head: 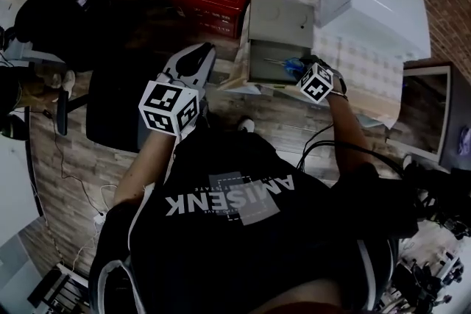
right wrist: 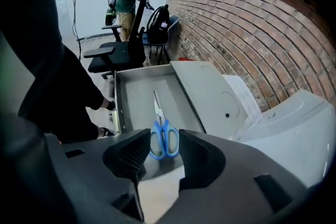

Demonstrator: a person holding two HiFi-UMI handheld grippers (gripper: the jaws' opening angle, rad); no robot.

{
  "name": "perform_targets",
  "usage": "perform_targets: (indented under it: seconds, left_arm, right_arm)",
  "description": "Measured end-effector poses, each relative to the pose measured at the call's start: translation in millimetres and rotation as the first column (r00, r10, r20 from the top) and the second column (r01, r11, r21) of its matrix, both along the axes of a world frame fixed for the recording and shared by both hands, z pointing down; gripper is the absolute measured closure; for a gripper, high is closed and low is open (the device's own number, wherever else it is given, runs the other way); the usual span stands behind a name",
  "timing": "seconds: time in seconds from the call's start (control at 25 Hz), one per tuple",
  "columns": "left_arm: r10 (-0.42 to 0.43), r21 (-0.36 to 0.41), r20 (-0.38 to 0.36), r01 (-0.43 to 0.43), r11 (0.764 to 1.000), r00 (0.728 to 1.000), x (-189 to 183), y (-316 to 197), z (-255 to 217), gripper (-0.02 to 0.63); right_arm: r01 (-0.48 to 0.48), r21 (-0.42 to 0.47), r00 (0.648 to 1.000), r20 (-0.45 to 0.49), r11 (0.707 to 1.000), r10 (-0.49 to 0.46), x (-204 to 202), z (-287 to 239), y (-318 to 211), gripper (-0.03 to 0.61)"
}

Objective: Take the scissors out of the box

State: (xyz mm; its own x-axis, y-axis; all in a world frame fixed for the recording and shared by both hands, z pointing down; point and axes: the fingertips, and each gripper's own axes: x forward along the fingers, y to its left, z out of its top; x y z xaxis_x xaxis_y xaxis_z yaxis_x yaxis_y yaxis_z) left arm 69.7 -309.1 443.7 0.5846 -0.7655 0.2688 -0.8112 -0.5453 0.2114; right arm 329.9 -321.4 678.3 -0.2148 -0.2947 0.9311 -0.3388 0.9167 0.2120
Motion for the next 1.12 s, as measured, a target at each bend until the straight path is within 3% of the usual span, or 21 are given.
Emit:
perform_targets:
  seconds: [0.56, 1.0, 1.12]
  left_arm:
    - [-0.016, -0.013, -0.005, 0.016, 1.0, 1.0, -13, -17, 8, 0.572]
    - [-0.078, -0.01, -0.021, 0.077, 0.997, 0.997, -28, -34, 6, 0.572]
    - [-0.089, -0.018, -0.027, 0.089, 0.996, 0.996, -30, -37, 8, 0.572]
  right_arm:
    - [0.096, -0.093, 0.983, -0.147, 0.991, -0.109, 5, 51, -6, 0.38]
    - [0.125, -0.157, 0.982, -0.12, 0.98, -0.144, 2, 62, -10, 0.391]
    - [0.124, -0.195, 0.984, -0.103, 0.973, -0.146, 0, 63, -5, 0.443]
